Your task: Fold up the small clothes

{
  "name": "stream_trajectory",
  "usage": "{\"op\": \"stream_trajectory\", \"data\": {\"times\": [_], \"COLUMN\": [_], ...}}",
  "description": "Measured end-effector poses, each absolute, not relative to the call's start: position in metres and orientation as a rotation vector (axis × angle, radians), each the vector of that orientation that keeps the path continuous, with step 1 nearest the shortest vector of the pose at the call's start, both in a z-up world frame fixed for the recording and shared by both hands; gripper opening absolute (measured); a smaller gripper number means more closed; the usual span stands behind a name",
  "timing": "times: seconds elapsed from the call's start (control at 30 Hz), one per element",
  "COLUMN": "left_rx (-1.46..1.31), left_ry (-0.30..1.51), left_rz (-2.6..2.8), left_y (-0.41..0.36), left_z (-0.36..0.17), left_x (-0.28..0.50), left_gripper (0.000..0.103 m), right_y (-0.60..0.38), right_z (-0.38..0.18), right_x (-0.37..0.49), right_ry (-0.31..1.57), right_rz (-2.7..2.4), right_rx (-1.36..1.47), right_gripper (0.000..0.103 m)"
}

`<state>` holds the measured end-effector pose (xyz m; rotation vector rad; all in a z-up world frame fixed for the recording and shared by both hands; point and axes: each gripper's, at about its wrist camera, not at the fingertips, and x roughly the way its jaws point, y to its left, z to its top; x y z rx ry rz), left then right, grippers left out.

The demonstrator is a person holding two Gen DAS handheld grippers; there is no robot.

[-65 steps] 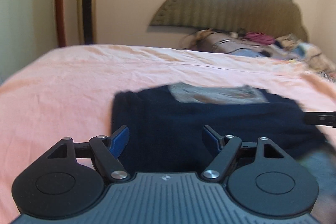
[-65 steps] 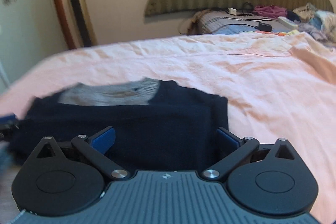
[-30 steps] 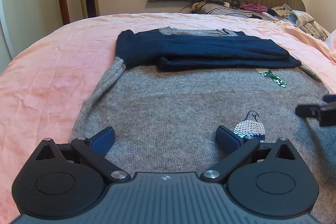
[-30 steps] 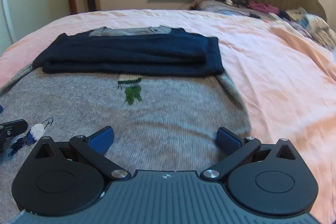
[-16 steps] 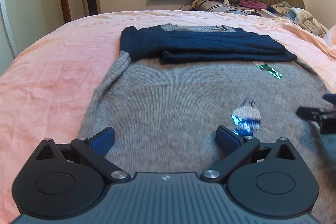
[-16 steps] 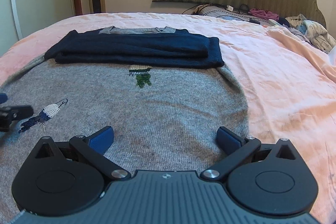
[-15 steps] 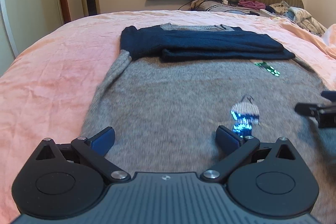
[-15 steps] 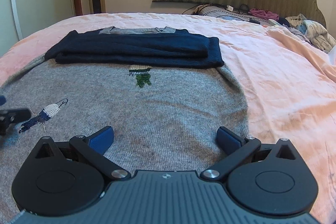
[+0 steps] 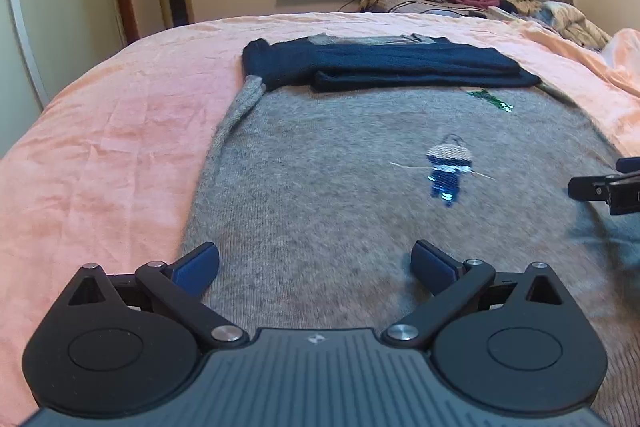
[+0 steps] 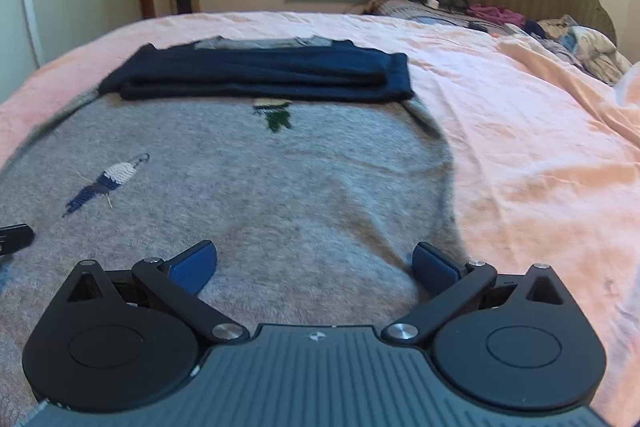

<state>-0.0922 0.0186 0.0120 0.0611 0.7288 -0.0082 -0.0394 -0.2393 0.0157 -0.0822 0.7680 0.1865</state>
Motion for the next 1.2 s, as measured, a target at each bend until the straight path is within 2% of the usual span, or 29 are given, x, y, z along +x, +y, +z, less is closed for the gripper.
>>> {"op": "stream_trajectory", "data": {"times": [0.13,0.17,0.23,1.2], "left_rx": [0.063,0.079,0.104,0.067], "left_ry": [0.725,0.742,0.687,0.724], "left_rz": [-0.118,-0.133,-0.123,-0.105], "left_y": [0.005,0.001,-0.003,0.006], "left_z": [0.011,0.006,0.000,0.004], "left_x": [-0.120,-0.123,-0.132,-0.142], "left_gripper": [0.103,0.103,0.103,0.103], "right_y": [-0.235,-0.235,-0.242,-0.241], "right_z": [0.012,0.006,0.005,0.006], "right_x": [-0.064,-0.073,-0.076,-0.074], "right_ry": [0.769,0.722,0.708,0.708], "right_rz": [0.263,0.271,0.282,0.277], "right_rx": [-0.126,-0.139,-0.102,-0.100], "right_gripper": [0.103,0.103,0.103,0.103]}}
